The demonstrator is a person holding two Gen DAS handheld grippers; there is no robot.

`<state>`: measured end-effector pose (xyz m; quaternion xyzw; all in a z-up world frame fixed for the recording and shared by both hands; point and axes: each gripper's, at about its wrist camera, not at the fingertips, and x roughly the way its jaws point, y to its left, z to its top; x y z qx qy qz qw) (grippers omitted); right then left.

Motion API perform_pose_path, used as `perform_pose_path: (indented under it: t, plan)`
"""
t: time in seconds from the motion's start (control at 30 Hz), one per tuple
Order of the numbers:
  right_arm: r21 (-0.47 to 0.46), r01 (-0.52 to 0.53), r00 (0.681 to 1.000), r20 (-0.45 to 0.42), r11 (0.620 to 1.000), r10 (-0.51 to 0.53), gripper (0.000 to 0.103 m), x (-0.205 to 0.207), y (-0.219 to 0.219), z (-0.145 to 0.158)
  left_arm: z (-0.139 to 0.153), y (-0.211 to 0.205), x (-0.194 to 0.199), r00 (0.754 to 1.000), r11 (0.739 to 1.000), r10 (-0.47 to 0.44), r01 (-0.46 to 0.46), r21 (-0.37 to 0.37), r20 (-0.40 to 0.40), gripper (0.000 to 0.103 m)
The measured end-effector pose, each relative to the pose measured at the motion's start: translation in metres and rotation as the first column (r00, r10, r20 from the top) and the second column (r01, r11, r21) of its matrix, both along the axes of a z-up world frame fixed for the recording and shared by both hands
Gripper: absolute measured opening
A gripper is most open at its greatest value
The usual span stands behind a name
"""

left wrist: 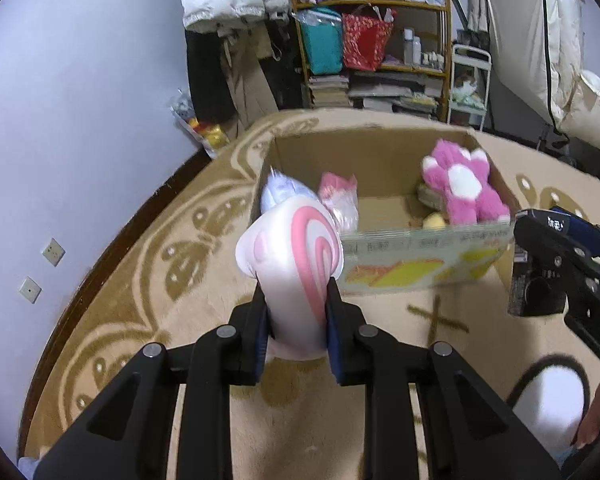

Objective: Organize soft objects
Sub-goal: 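Lift the cake plush and tissue pack with both tools over the box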

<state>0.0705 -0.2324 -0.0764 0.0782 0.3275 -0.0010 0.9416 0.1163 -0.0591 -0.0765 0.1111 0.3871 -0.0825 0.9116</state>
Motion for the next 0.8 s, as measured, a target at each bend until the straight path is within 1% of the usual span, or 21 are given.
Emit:
perform_pose_path:
  t: [0.07,0.17,0.37,0.5,0.6,0.7,0.8]
  plan:
    - [-0.015,-0.01,1.0,0.016,1.0,0.01,0.05,0.002,0.002,0.008,0.005,0.0,0.005,1.0,1.0,0.005,-0.005,-0.009,0.015,0.023]
    - [-0.009,-0.018,0.999,0.036,1.0,0.018,0.05,0.005,0.004,0.016,0.011,-0.002,0.011,0.999,1.0,0.009,-0.009,-0.001,0.038,0.023]
    - [-0.024,-0.043,0.996,0.078,0.999,0.044,0.05,0.021,0.007,0.033,0.026,-0.004,0.028,0.997,1.0,0.009,-0.009,-0.005,0.077,0.023]
    - [-0.031,-0.052,0.993,0.103,0.998,0.055,0.05,0.034,0.005,0.043,0.034,-0.005,0.041,0.994,1.0,0.017,-0.018,0.012,0.108,0.023]
    - [-0.037,-0.054,0.991,0.117,0.998,0.058,0.05,0.042,0.002,0.047,0.036,-0.008,0.051,0.991,0.999,0.032,-0.036,0.028,0.13,0.023]
    - [-0.042,-0.054,0.991,0.122,0.998,0.058,0.051,0.053,-0.001,0.048,0.036,-0.009,0.06,0.992,0.999,0.034,-0.034,0.001,0.122,0.024]
    - [-0.037,-0.063,0.991,0.112,0.997,0.066,0.051,0.066,-0.004,0.044,0.036,-0.013,0.067,0.99,1.0,0.029,-0.03,0.003,0.135,0.024]
